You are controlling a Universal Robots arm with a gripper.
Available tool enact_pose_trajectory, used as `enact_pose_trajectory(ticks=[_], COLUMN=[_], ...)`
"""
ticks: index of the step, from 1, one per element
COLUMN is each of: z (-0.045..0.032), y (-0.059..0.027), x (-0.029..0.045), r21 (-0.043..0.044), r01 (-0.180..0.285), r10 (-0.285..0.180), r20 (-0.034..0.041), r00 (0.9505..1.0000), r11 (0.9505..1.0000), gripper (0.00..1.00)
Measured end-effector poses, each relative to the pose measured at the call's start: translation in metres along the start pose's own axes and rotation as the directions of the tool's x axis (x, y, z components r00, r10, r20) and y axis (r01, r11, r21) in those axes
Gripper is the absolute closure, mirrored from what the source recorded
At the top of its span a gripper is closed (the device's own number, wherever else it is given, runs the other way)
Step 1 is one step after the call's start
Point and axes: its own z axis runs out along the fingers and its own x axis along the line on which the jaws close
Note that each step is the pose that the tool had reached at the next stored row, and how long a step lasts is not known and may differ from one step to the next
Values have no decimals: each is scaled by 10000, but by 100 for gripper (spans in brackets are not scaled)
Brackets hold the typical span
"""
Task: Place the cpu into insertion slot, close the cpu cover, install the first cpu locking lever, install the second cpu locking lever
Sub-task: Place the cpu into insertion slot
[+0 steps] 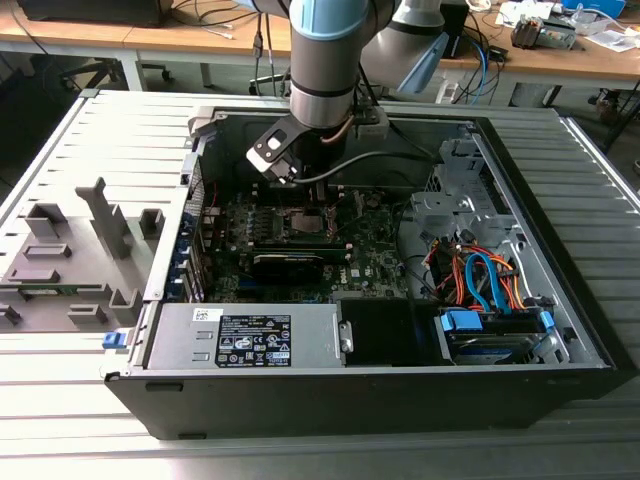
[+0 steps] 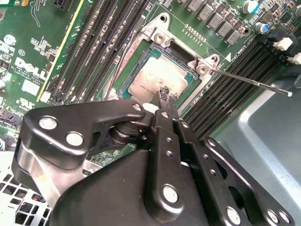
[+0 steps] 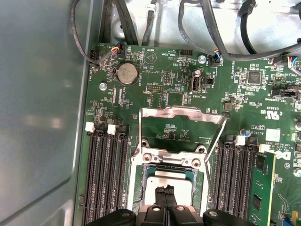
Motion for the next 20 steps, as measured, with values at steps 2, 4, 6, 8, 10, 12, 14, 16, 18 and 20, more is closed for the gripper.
enact_pose_trajectory(ticks=[2,4,6,8,10,12,14,16,18,20], z=[-7,-10,-14,-22,-32,-43,-51,-61,-74,-82], y=[0,0,0,0,0,0,0,0,0,0], x=[0,0,0,0,1,1,1,1,2,2], r21=[2,-1,1,2,1,0,0,1,1,0], r01=[0,0,0,0,0,0,0,0,0,0], r10=[0,0,0,0,0,0,0,0,0,0], r20=[2,-1,1,3,2,0,1,1,0,0], r00=[10000,10000,10000,10000,10000,10000,10000,10000,10000,10000], r11=[10000,10000,10000,10000,10000,10000,10000,10000,10000,10000], gripper=[89,89,89,89,89,89,89,89,89,89])
